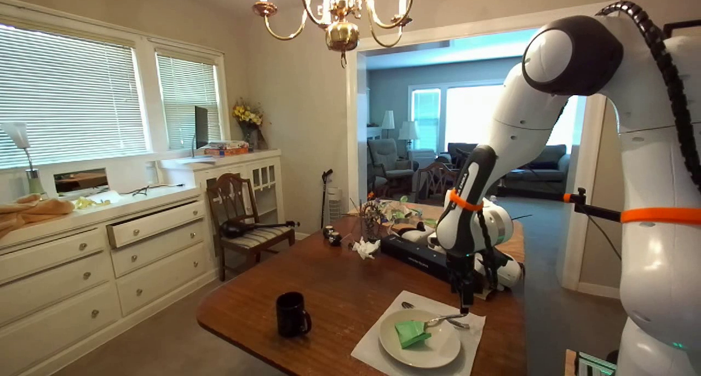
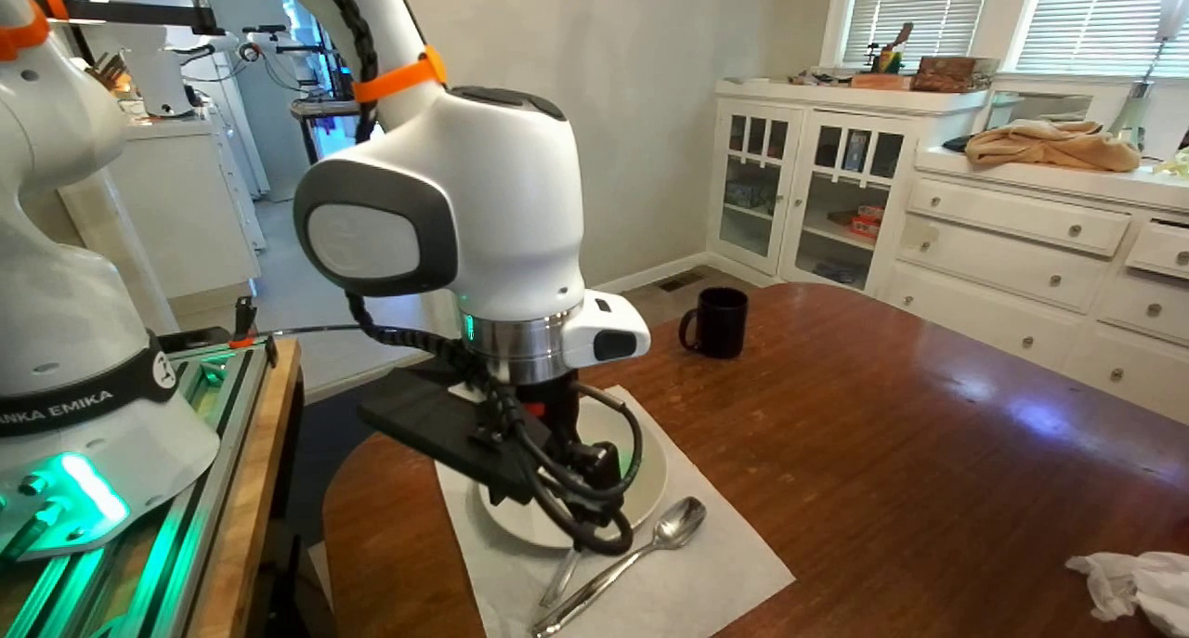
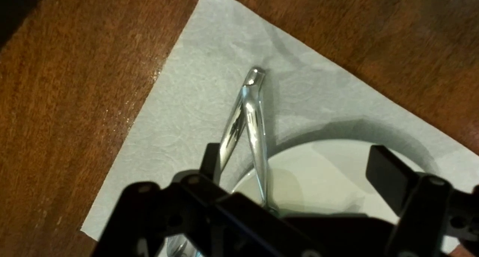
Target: Pick up the folk from the plate and put it on the table
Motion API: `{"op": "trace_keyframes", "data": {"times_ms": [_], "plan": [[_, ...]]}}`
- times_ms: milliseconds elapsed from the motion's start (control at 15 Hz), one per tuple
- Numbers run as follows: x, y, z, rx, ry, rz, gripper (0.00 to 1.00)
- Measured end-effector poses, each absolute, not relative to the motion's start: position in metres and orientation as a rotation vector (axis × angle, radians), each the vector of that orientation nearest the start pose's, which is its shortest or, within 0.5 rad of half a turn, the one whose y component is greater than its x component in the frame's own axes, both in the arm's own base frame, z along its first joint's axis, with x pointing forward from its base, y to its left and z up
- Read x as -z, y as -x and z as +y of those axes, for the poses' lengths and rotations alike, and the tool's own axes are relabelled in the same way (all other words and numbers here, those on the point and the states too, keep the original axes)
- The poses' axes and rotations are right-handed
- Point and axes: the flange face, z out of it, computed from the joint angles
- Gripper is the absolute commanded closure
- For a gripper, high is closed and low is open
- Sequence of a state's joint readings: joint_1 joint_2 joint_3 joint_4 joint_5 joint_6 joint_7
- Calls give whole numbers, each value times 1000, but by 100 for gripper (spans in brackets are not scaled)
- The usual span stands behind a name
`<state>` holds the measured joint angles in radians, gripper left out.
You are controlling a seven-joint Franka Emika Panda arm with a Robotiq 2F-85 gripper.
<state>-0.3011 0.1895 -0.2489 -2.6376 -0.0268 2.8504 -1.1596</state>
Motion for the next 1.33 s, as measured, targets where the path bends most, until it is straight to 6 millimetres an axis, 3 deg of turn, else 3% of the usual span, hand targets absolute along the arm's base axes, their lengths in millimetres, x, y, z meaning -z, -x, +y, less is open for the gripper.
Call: {"op": "trace_keyframes", "data": {"times_ms": [333, 1333], "plan": [[-169, -366, -234, -75, 3041, -1018, 0], [-157, -380, -235, -75, 3026, -1035, 0]]}}
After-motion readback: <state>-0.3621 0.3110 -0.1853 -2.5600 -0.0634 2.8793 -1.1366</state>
